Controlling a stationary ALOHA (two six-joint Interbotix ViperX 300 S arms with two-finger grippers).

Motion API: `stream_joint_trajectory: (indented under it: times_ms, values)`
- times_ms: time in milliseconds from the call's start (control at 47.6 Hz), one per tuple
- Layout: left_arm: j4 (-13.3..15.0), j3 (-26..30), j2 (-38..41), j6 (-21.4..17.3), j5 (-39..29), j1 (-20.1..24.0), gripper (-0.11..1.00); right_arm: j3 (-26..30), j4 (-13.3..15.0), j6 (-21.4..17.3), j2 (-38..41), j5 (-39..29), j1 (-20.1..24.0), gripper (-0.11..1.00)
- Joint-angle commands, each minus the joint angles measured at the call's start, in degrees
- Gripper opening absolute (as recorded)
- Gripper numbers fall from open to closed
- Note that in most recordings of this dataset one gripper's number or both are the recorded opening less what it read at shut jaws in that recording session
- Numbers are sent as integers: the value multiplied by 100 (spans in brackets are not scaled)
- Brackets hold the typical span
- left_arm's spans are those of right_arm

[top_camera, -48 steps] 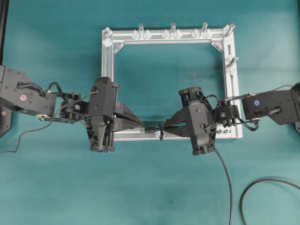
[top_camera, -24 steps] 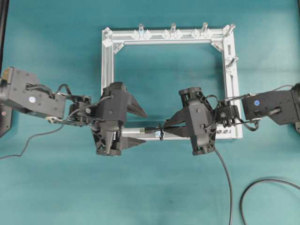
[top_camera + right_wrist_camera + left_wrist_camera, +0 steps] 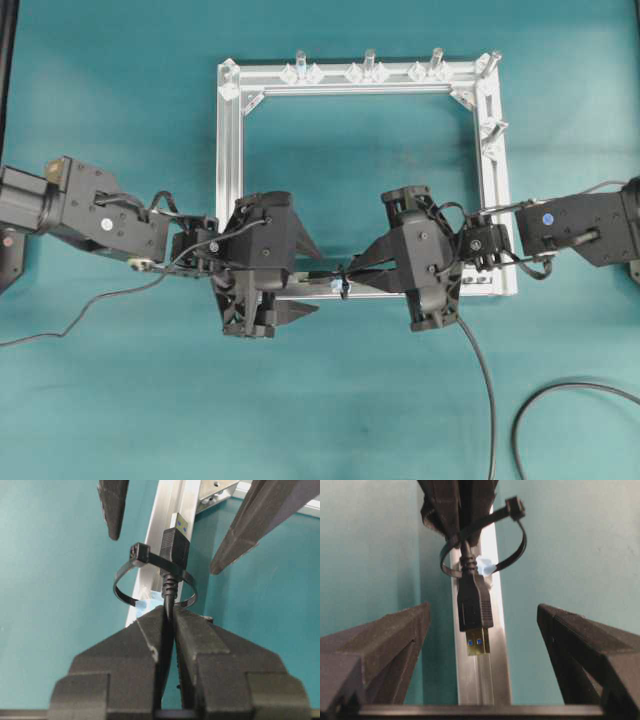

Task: Insert the wire through the string loop located in the center.
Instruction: 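Bring the left gripper to the plug tip and grasp it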

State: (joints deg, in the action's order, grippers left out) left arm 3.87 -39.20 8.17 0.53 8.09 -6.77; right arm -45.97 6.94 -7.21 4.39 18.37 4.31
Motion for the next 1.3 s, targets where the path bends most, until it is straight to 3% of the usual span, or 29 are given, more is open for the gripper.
stream_joint_trajectory:
  times_ms: [0, 442, 526, 673, 715, 1283]
  values:
    - [-18, 105, -35, 44, 26, -18, 89, 70, -9, 0, -79, 35, -18, 7]
    - [-9, 149, -35, 26, 26, 70, 84, 70, -9, 0, -79, 53, -18, 7]
    - [-18, 167, -26, 9, 35, 70, 69, 79, -9, 0, -79, 44, -26, 7]
    - [-18, 141, -26, 0, 35, 70, 27, 97, -9, 0, -79, 53, -18, 7]
    - [-18, 123, -26, 0, 35, 70, 20, 97, -9, 0, -79, 62, -18, 7]
    - [-18, 105, -35, 9, -9, 79, 21, 123, -9, -9, -149, 35, -9, 7]
